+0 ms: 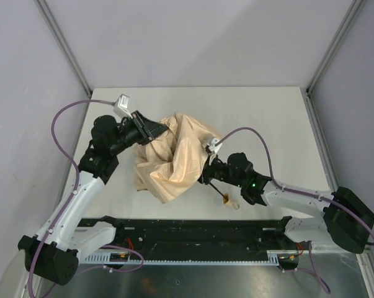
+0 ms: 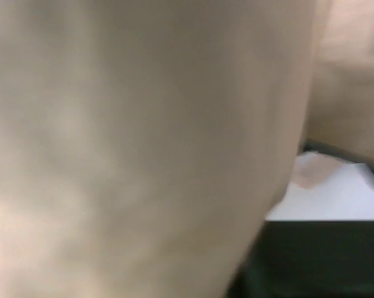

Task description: Put away the umbrella

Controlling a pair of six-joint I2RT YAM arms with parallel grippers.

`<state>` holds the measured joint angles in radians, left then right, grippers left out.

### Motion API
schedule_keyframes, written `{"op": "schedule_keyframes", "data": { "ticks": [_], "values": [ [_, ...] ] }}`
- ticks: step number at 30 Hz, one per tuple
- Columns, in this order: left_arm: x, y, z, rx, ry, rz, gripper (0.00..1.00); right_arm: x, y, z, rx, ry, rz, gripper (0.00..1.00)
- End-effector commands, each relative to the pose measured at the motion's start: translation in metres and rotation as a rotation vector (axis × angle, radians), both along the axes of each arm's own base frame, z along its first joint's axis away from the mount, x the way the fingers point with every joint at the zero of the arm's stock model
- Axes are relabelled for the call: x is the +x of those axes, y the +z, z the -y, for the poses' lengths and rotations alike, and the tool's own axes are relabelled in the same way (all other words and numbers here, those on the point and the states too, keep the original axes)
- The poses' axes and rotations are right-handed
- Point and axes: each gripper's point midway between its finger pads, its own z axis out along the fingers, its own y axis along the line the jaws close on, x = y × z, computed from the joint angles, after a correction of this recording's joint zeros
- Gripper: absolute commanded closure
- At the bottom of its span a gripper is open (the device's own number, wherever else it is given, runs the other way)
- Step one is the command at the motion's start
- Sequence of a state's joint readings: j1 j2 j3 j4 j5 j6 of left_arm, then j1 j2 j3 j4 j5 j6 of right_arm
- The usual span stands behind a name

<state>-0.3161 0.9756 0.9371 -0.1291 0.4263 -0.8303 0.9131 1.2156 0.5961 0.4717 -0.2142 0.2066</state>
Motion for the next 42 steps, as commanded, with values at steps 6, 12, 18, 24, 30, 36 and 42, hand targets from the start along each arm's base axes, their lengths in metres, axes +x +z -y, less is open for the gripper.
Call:
{"op": "schedule_keyframes", "data": {
  "ticks": [6, 12, 18, 24, 30, 36, 42],
  "values": [
    [-0.016, 0.068, -0.011, -0.006, -0.089, 0.251, 0.51, 0.007, 0.068, 0.003, 0.325, 0.078, 0.032, 1.0],
    [-0.035, 0.091, -0.022, 0.014, -0.085, 0.369, 0.09, 0.016, 0.079, 0.029, 0.366, 0.104, -0.024, 1.0],
    [-0.048, 0.079, -0.018, 0.004, -0.136, 0.349, 0.1, 0.026, 0.084, 0.052, 0.361, 0.083, -0.023, 1.0],
    [-0.05, 0.057, 0.006, -0.005, -0.251, 0.283, 0.38, 0.019, 0.096, 0.056, 0.378, 0.095, 0.002, 1.0],
    [-0.037, 0.047, 0.033, 0.01, -0.304, 0.259, 0.72, -0.01, 0.101, 0.043, 0.376, 0.202, 0.026, 1.0],
    [-0.013, 0.062, 0.044, 0.031, -0.316, 0.328, 0.93, -0.054, 0.09, 0.027, 0.327, 0.301, 0.028, 1.0],
    [-0.038, 0.052, 0.04, 0.014, -0.355, 0.365, 0.73, -0.034, 0.098, 0.049, 0.363, 0.162, 0.061, 1.0]
  ]
}}
